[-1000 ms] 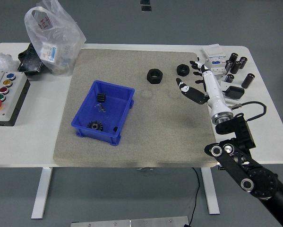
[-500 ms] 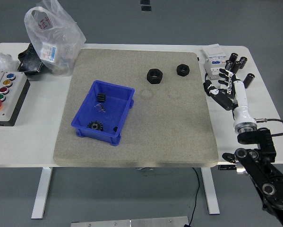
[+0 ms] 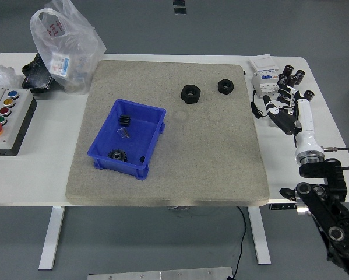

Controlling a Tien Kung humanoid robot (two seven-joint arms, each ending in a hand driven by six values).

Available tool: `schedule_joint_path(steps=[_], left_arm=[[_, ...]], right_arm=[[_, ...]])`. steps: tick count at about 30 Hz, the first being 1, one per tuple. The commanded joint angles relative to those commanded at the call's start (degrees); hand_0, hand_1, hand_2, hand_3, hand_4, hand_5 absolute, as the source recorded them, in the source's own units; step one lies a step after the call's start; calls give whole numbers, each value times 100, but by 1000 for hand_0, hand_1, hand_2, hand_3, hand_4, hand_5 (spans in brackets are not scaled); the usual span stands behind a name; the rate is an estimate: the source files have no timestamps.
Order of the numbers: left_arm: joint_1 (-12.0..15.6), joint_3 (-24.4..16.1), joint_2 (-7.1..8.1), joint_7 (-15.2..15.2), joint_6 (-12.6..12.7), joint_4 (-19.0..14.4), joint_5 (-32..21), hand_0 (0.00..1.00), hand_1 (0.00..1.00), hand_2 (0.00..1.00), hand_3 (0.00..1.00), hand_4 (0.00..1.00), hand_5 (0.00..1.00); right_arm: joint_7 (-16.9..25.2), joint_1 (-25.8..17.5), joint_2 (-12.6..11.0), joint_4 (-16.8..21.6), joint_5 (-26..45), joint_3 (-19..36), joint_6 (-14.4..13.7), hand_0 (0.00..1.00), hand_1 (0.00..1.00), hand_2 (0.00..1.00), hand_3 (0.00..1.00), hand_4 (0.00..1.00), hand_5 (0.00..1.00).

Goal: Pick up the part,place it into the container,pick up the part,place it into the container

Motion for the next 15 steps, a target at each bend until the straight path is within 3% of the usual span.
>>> schedule_joint_path(steps=[15], left_arm=[[28,-43,-33,-17,15,0,-18,607,632,602,630,628,266]], right_arm=[[168,-134,51,89,155,405,54,618,760,804,794,773,471]])
